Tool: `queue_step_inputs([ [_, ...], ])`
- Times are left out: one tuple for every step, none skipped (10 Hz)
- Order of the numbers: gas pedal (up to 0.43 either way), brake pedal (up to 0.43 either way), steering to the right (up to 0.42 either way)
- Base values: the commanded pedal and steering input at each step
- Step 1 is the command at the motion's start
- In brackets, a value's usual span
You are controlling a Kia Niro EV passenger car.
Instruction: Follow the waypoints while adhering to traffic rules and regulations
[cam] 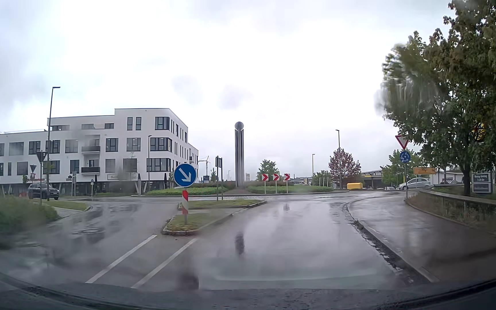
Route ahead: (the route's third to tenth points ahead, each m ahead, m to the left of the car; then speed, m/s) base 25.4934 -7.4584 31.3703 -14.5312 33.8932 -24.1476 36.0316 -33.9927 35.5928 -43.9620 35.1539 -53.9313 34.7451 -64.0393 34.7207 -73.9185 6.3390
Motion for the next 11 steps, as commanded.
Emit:
queue_step_inputs([
  [0.028, 0.000, 0.017],
  [0.028, 0.000, 0.019],
  [0.028, 0.000, 0.019],
  [0.039, 0.000, 0.019],
  [0.039, 0.000, 0.019],
  [0.000, 0.000, 0.023],
  [0.000, 0.000, 0.036],
  [0.000, 0.000, 0.048],
  [0.000, 0.000, 0.054],
  [0.000, 0.000, 0.062],
  [0.000, 0.000, 0.066],
])
